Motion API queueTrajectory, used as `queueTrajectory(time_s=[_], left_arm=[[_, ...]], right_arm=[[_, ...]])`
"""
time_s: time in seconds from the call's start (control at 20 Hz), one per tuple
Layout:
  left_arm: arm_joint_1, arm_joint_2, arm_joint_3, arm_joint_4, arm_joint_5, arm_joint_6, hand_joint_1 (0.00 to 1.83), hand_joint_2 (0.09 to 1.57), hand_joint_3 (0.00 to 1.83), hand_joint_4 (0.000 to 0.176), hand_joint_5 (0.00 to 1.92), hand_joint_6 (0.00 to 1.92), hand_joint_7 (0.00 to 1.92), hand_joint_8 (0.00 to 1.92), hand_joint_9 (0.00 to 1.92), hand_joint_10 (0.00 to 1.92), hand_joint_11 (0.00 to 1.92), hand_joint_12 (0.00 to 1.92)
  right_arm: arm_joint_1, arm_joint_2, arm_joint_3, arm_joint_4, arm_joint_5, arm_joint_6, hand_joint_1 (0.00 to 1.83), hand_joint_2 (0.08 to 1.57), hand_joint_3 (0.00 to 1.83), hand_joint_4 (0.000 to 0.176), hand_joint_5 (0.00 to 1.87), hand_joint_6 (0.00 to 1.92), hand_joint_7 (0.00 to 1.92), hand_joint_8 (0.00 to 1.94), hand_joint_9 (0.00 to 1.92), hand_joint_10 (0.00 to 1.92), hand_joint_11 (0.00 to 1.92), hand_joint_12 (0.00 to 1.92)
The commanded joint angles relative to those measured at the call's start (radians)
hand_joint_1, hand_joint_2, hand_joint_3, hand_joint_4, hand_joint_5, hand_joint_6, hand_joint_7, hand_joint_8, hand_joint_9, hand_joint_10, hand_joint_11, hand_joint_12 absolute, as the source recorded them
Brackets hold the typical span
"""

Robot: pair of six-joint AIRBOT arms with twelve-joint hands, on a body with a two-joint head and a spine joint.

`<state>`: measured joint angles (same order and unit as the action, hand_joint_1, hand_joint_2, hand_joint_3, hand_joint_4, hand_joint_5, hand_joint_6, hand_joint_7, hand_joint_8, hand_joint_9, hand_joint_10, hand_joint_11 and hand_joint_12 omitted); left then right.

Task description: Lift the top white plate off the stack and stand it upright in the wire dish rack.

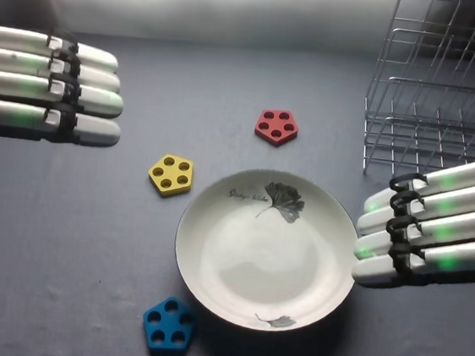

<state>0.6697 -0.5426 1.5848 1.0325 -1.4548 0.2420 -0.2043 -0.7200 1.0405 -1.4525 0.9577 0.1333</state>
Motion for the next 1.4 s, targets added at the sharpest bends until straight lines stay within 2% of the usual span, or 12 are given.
queueTrajectory(time_s=[0.0,0.1,0.3,0.4,0.5,0.8,0.9,1.1,1.2,1.35], left_arm=[[-0.020,0.010,-0.002,-0.089,-0.077,0.001,0.10,0.95,0.01,0.000,0.02,0.01,0.02,0.00,0.01,0.00,0.01,0.03],[-0.020,0.014,-0.003,-0.091,-0.077,-0.002,0.07,0.96,0.01,0.000,0.01,0.00,0.02,0.00,0.01,0.00,0.01,0.03],[-0.020,0.015,0.007,-0.096,-0.070,-0.003,0.06,0.96,0.01,0.000,0.01,0.00,0.01,0.00,0.01,0.00,0.01,0.02],[-0.020,0.015,0.012,-0.096,-0.074,-0.004,0.05,0.96,0.00,0.000,0.00,0.00,0.02,0.00,0.03,0.01,0.03,0.03],[-0.015,0.019,0.013,-0.091,-0.077,-0.006,0.04,0.96,0.00,0.000,0.00,0.00,0.01,0.00,0.02,0.01,0.04,0.03],[-0.009,0.020,0.066,-0.062,-0.105,-0.027,0.04,0.96,0.00,0.000,0.00,0.00,0.01,0.00,0.04,0.00,0.05,0.03],[-0.009,0.020,0.067,-0.053,-0.117,-0.028,0.03,0.96,0.00,0.000,0.00,0.00,0.00,0.00,0.02,0.00,0.03,0.02],[0.003,0.000,0.092,0.004,-0.126,-0.099,0.07,0.96,0.00,0.000,0.02,0.01,0.03,0.01,0.04,0.01,0.05,0.03],[0.015,-0.002,0.094,0.034,-0.125,-0.120,0.02,0.97,0.00,0.000,0.00,0.00,0.00,0.00,0.01,0.00,0.02,0.02],[0.018,0.002,0.093,0.029,-0.138,-0.136,0.05,0.96,0.00,0.000,0.00,0.00,0.02,0.01,0.03,0.01,0.04,0.03]], right_arm=[[0.003,0.012,-0.005,0.073,0.047,0.003,0.17,0.89,0.00,0.000,0.09,0.00,0.12,0.00,0.14,0.00,0.13,0.08],[0.001,0.015,-0.011,0.066,0.047,0.002,0.16,0.90,0.00,0.000,0.07,0.00,0.09,0.00,0.10,0.00,0.09,0.05],[0.000,0.022,-0.033,0.057,0.048,-0.003,0.13,0.89,0.00,0.000,0.11,0.01,0.13,0.01,0.14,0.01,0.14,0.05],[-0.002,0.025,-0.046,0.047,0.051,-0.016,0.18,0.89,0.00,0.000,0.13,0.00,0.16,0.01,0.18,0.01,0.15,0.04],[-0.003,0.028,-0.055,0.041,0.052,-0.031,0.14,0.90,0.01,0.000,0.07,0.00,0.10,0.00,0.11,0.00,0.10,0.02],[-0.007,0.025,-0.045,0.041,-0.009,-0.098,0.13,0.89,0.00,0.000,0.08,0.01,0.10,0.00,0.12,0.01,0.15,0.03],[-0.013,0.027,-0.041,0.048,-0.009,-0.109,0.18,0.89,0.00,0.000,0.09,0.01,0.11,0.01,0.12,0.01,0.14,0.02],[-0.026,0.027,-0.042,0.059,-0.060,-0.117,0.17,0.89,0.00,0.000,0.13,0.01,0.15,0.01,0.15,0.01,0.14,0.02],[-0.030,0.029,-0.043,0.064,-0.065,-0.117,0.17,0.90,0.00,0.000,0.14,0.01,0.16,0.01,0.17,0.01,0.16,0.02],[-0.035,0.030,-0.041,0.081,-0.067,-0.119,0.16,0.90,0.00,0.000,0.10,0.00,0.13,0.00,0.14,0.00,0.15,0.02]])
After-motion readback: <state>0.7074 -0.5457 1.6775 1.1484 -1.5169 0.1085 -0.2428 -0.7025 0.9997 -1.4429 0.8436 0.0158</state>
